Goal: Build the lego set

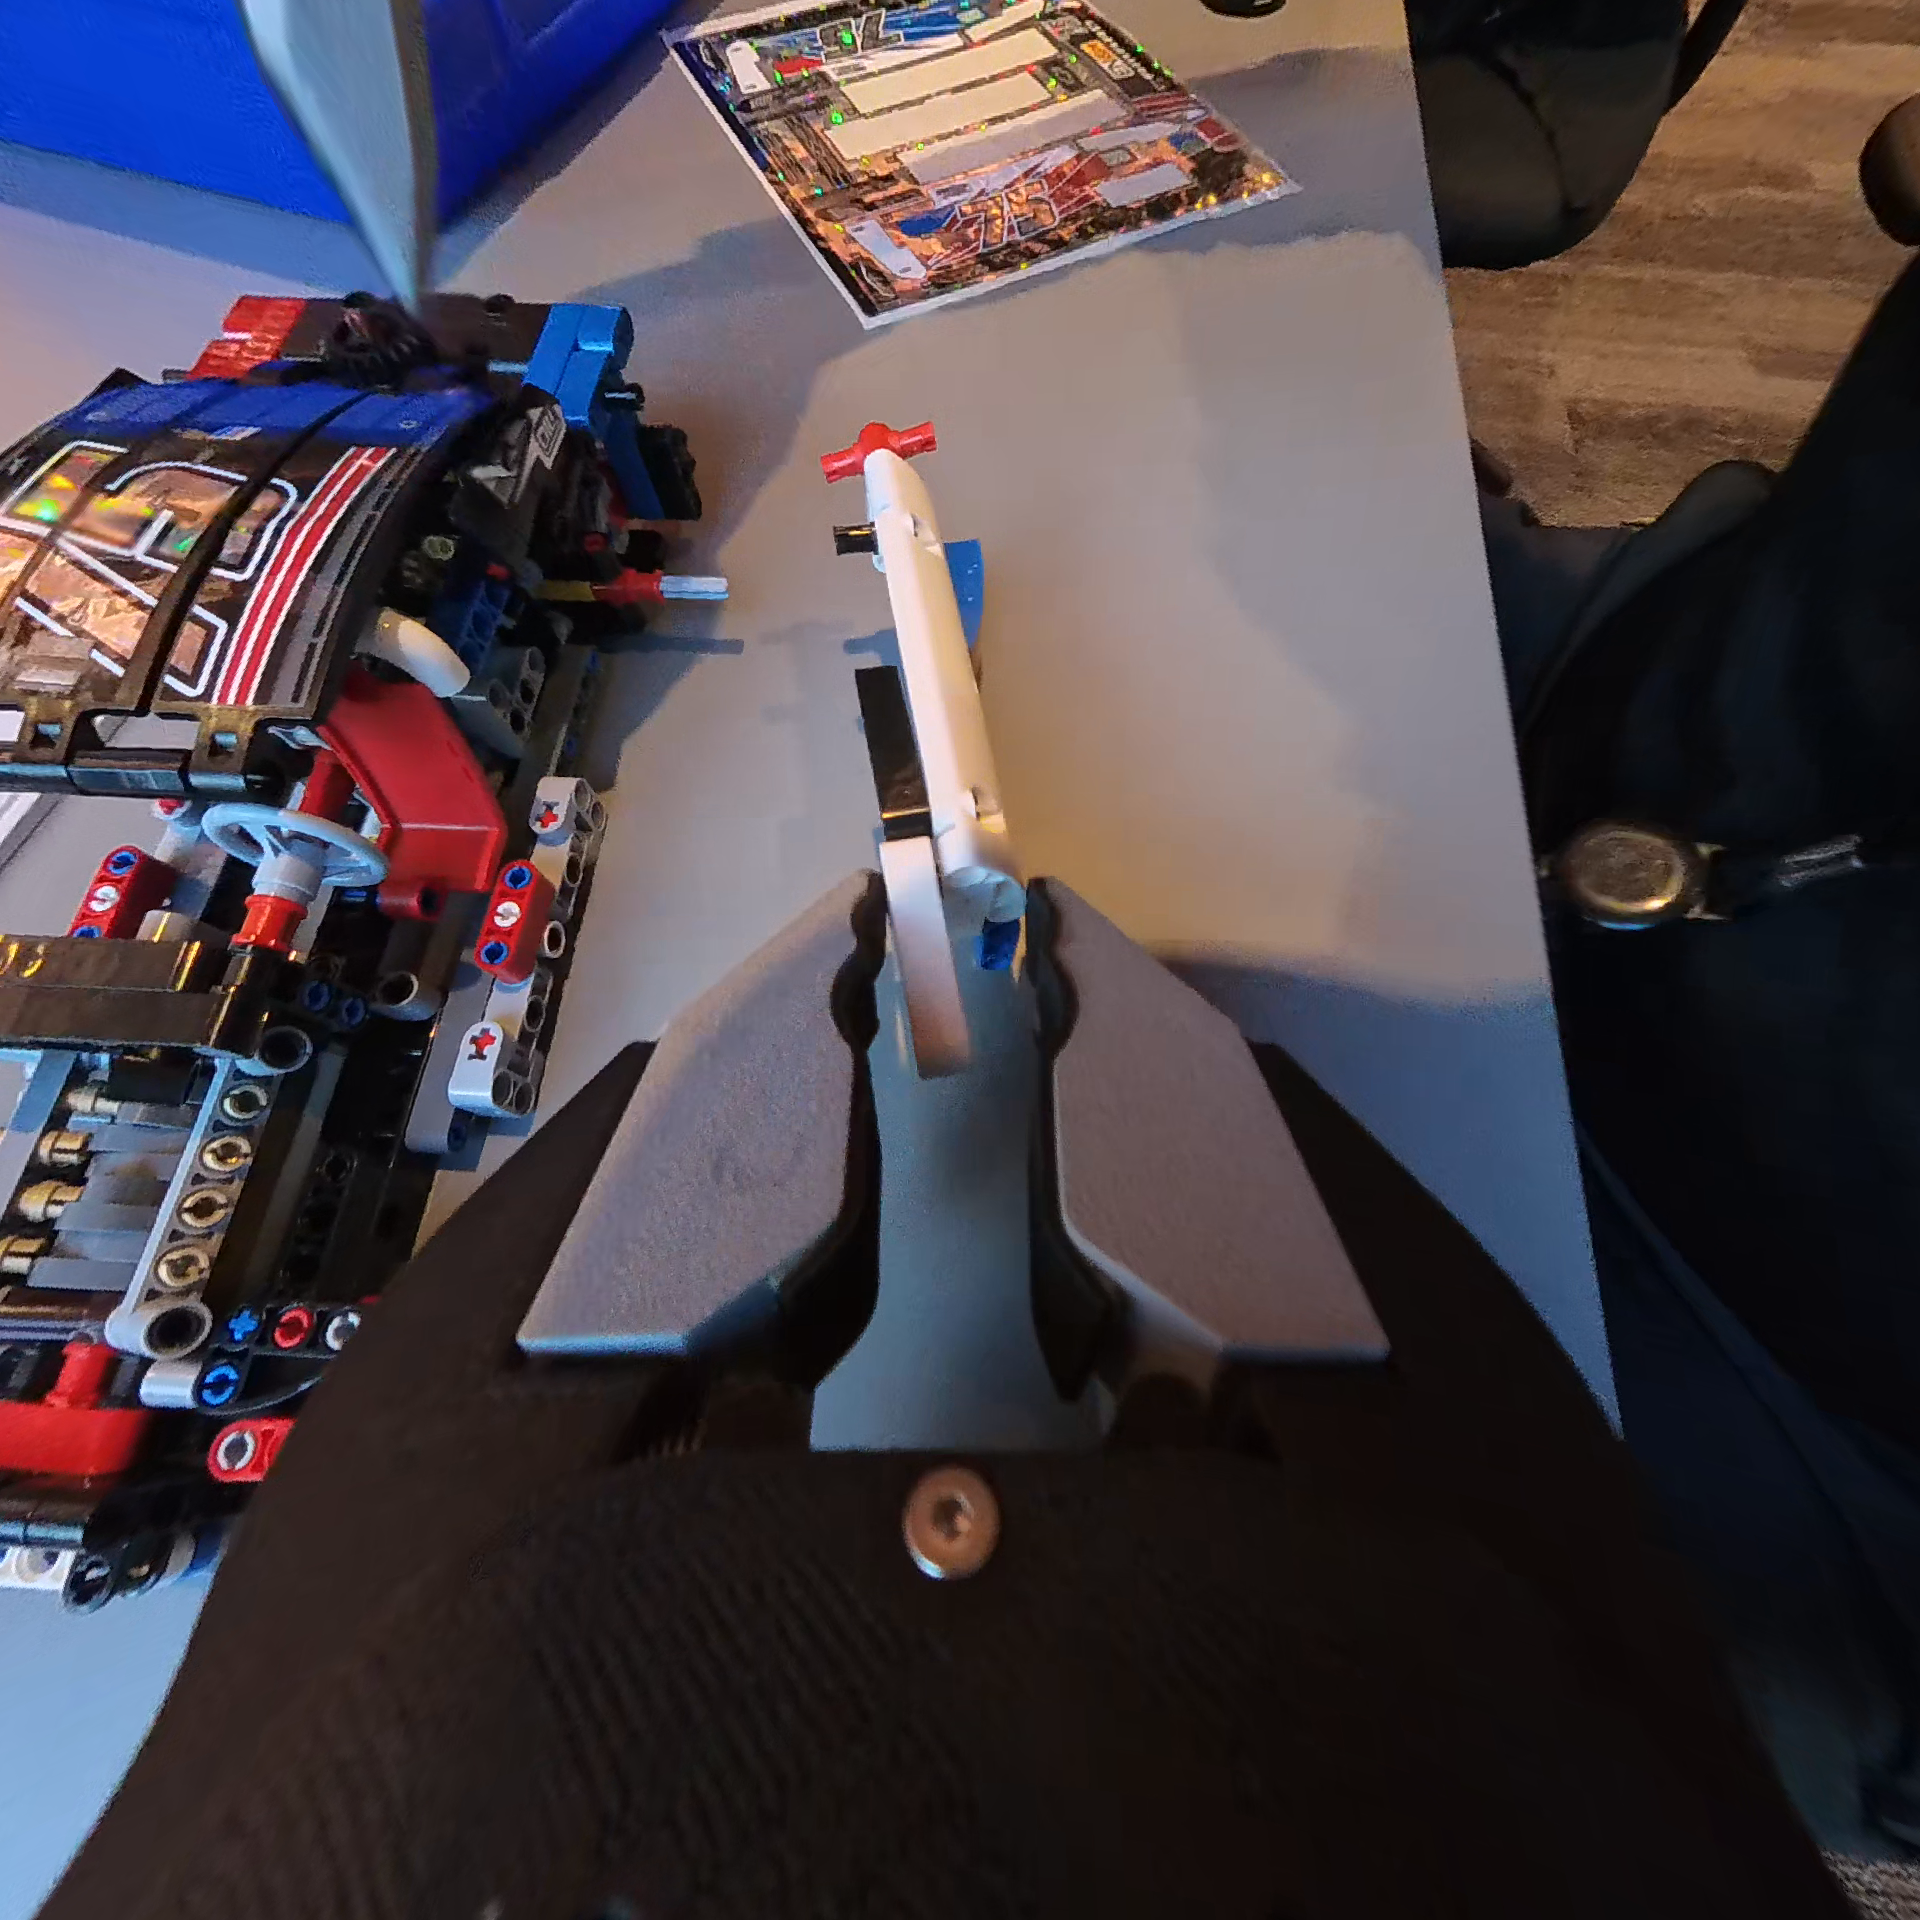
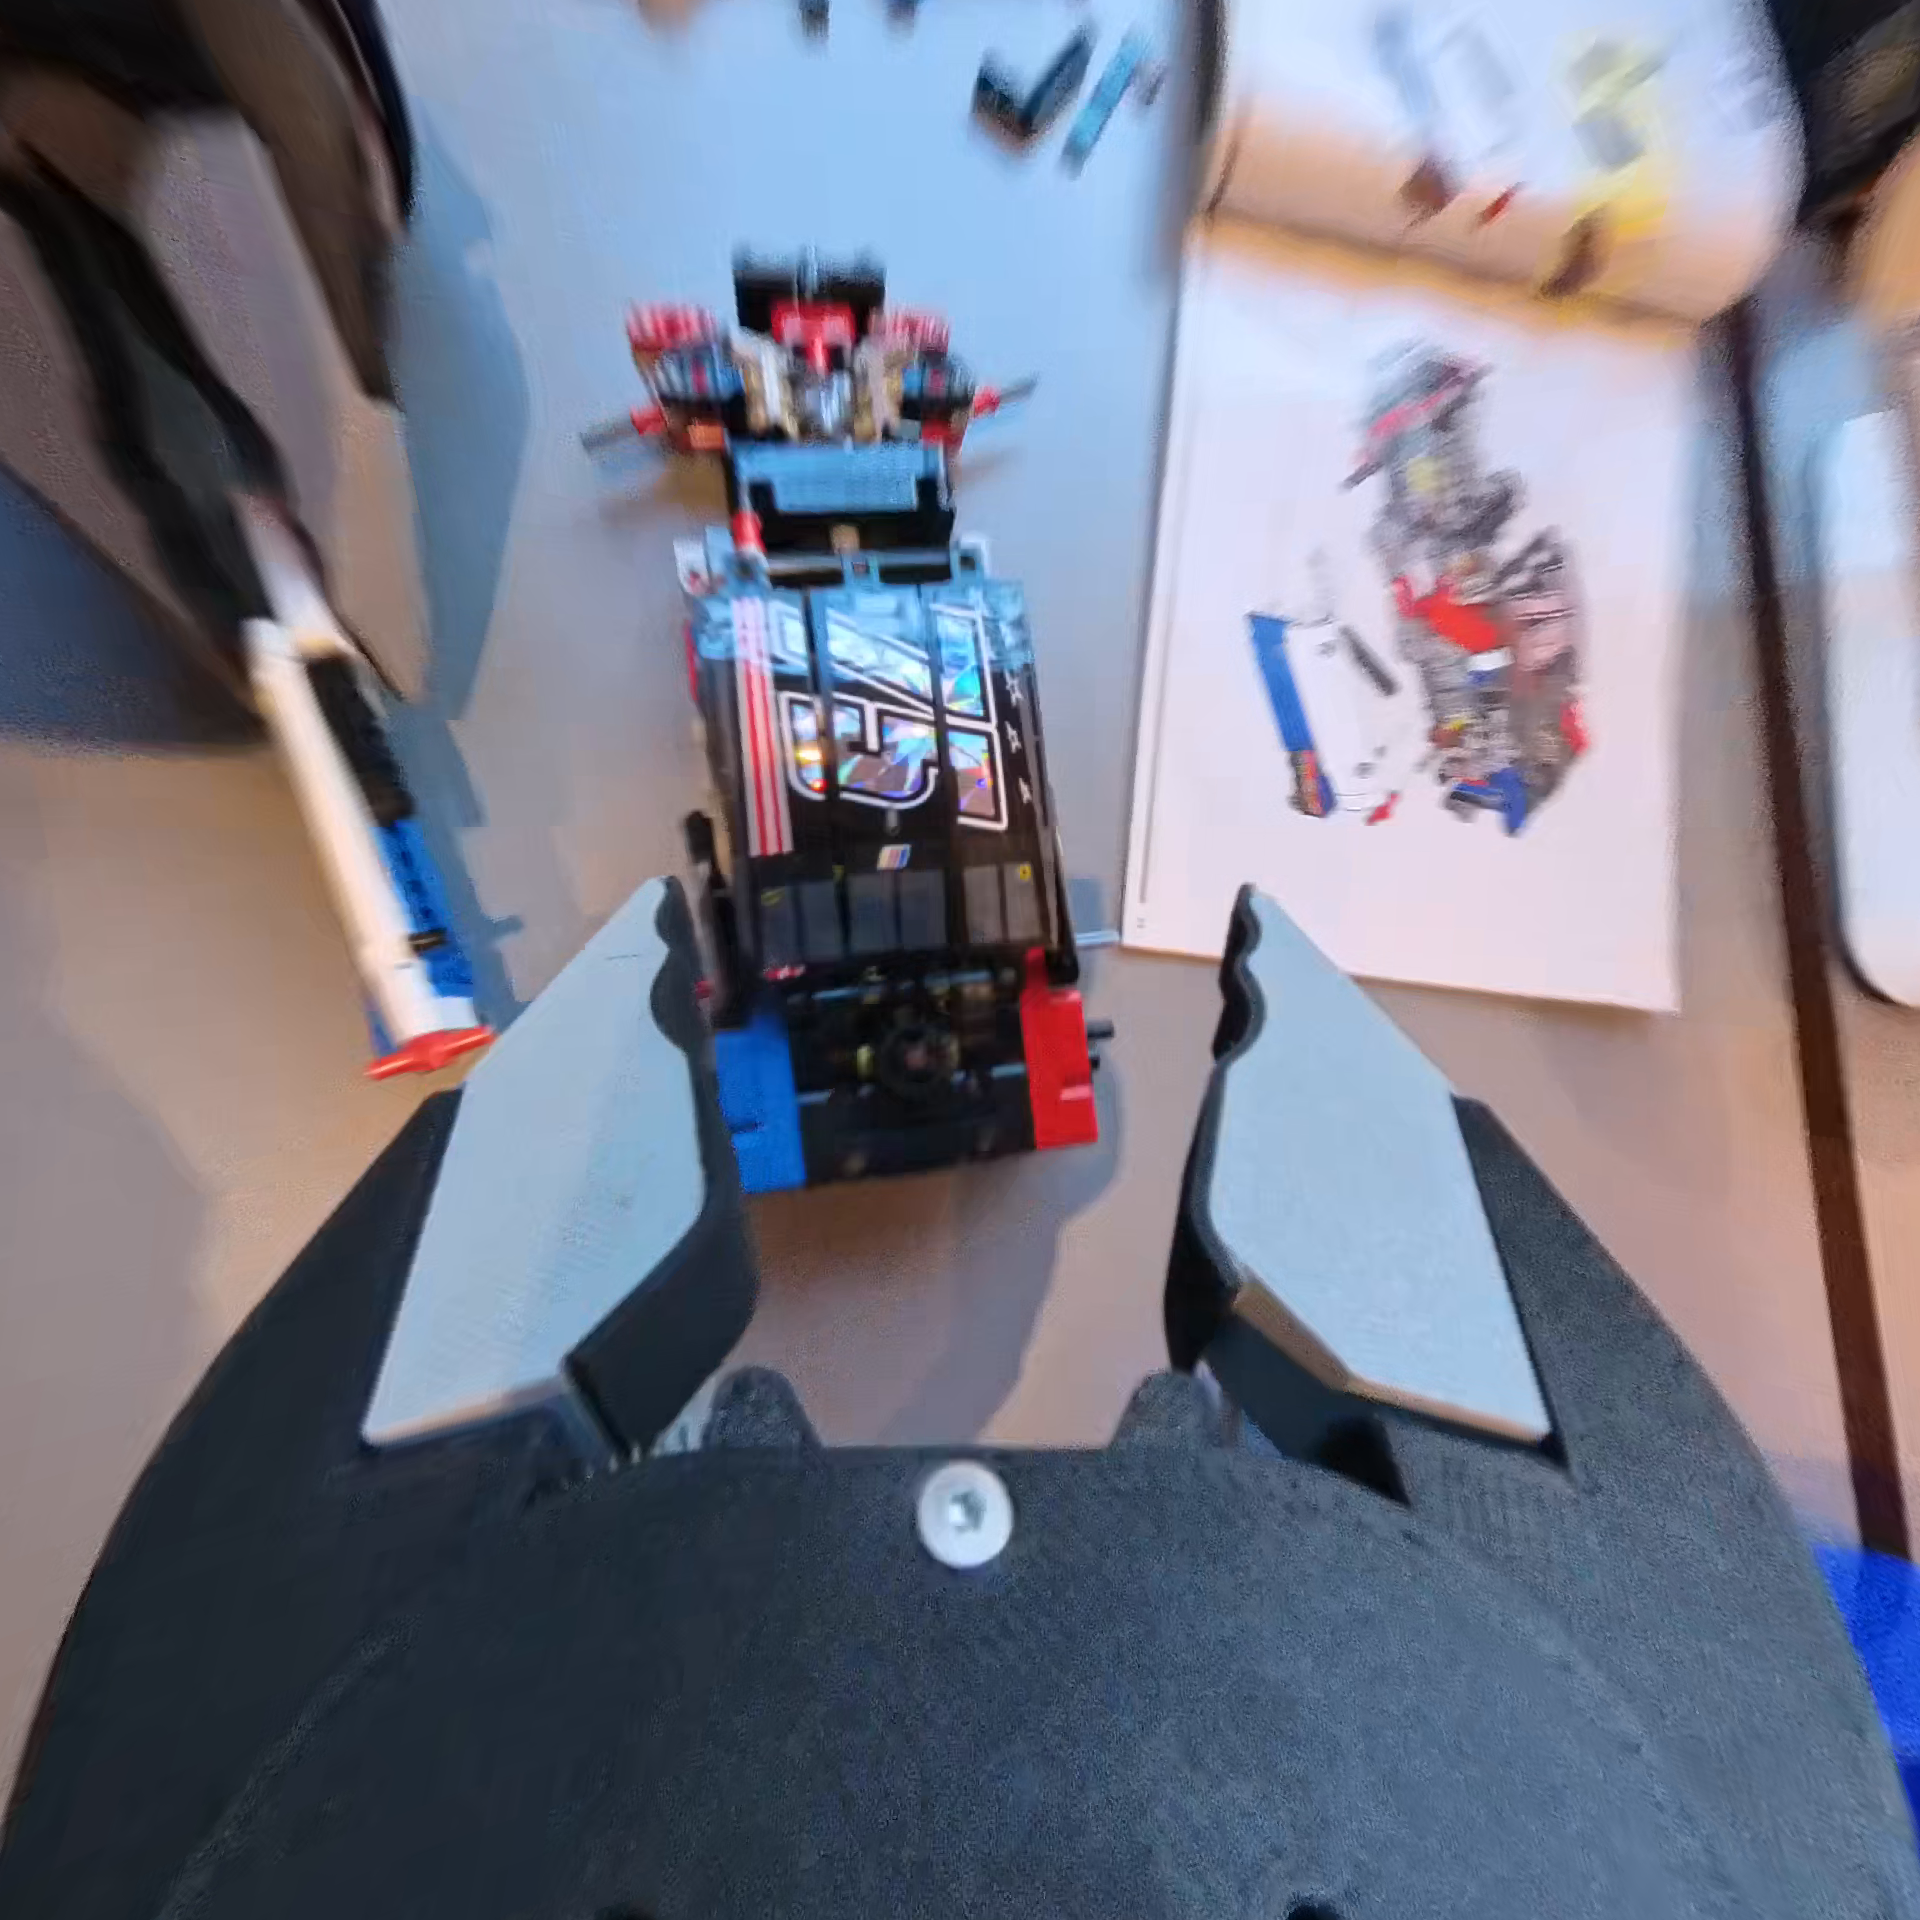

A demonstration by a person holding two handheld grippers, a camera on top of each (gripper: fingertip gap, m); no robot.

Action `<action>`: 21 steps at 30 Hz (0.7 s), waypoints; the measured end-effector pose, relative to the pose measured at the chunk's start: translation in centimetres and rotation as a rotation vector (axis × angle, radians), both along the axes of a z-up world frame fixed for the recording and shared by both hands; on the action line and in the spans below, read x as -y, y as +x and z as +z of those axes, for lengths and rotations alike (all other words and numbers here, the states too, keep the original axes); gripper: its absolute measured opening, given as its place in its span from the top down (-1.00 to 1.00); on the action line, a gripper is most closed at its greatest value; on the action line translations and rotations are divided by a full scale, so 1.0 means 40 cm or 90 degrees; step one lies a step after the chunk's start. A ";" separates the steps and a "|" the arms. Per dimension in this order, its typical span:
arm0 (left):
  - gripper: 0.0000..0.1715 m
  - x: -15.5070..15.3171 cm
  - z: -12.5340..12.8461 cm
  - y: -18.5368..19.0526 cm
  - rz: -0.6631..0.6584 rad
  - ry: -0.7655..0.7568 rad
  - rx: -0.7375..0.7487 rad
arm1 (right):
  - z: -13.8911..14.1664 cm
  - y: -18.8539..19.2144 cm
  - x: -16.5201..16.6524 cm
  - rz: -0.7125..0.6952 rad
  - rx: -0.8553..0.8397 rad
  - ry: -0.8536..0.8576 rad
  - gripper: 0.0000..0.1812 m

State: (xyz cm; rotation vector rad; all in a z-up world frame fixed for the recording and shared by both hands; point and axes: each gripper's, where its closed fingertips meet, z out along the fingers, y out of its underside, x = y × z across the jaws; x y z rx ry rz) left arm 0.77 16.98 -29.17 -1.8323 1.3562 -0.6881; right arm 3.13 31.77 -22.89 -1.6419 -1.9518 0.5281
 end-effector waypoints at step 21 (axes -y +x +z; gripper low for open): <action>0.72 -0.035 -0.002 0.005 0.006 -0.026 0.007 | -0.127 0.094 0.270 0.053 -0.218 -0.157 0.45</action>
